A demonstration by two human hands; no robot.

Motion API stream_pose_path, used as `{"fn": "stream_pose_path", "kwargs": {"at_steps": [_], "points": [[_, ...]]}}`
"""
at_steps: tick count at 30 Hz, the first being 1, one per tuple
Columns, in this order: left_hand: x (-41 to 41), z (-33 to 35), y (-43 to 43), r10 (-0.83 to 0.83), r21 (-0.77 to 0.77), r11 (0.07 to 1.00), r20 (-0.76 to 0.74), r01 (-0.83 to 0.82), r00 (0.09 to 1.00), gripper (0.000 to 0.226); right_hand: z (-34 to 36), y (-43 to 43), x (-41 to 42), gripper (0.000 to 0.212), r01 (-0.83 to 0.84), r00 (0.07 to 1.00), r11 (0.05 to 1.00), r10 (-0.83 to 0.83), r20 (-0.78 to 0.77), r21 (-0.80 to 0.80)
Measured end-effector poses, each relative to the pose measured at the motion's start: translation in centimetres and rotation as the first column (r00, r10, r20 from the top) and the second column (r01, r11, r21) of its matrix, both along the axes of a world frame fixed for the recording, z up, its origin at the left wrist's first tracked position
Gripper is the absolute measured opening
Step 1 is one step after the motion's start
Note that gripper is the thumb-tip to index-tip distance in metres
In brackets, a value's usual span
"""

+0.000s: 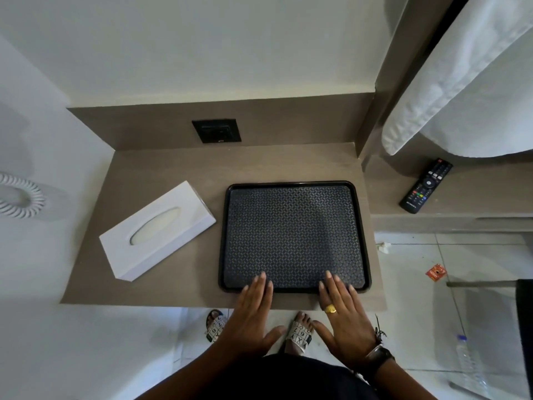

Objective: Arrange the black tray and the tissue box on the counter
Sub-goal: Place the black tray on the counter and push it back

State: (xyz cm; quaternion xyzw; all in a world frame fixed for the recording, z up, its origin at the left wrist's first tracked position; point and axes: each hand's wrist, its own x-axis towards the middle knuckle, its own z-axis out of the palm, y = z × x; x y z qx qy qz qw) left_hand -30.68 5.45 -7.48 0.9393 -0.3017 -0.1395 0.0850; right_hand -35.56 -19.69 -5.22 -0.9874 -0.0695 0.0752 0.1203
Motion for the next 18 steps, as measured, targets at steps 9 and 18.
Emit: {"fn": "stream_pose_path", "kwargs": {"at_steps": [9, 18], "points": [[0.0, -0.3, -0.2, 0.02, 0.044, 0.999, -0.059, -0.017, 0.998, 0.094, 0.2, 0.4, 1.5, 0.085, -0.02, 0.994, 0.999, 0.018, -0.106, -0.027], [3.1, 0.1, -0.7, 0.019, 0.044, 0.999, -0.047, -0.017, 0.999, 0.092, 0.3, 0.8, 4.0, 0.086, 0.048, 0.991, 0.999, -0.047, -0.123, 0.001]]}}
